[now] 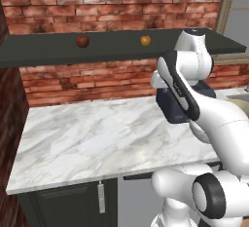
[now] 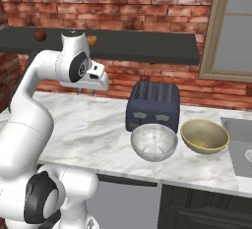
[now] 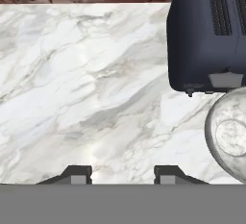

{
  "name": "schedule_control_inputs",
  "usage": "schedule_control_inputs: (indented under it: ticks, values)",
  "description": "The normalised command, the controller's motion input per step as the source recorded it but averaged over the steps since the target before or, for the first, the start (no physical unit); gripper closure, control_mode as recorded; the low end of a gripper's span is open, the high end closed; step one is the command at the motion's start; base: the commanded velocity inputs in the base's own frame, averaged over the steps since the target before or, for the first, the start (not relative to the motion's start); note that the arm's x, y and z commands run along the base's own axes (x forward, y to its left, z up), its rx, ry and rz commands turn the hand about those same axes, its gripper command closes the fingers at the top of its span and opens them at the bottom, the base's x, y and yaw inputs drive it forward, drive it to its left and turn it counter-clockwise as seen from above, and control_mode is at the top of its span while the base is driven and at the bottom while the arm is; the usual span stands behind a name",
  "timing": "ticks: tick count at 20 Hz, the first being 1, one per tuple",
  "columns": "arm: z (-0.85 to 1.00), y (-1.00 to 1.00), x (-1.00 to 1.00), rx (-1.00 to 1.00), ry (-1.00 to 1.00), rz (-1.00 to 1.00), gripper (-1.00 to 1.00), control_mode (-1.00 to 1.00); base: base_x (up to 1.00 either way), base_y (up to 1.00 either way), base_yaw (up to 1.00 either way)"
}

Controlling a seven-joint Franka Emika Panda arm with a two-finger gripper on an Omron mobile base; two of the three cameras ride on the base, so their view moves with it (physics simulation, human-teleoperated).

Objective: Pick the apples from the cabinet and place them in one bowl. Pick the tangerine from the sink and place it in the other bowl.

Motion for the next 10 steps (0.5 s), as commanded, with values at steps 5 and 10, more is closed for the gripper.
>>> schedule_control_inputs:
  ticks: [5, 10]
  values:
    - [-0.06, 0.00, -0.02, 0.00, -0.01, 0.00, -1.00, -1.00, 0.00, 0.00, 0.00]
    - [0.01, 0.00, -0.37, 0.00, -0.06, 0.00, -1.00, -1.00, 0.00, 0.00, 0.00]
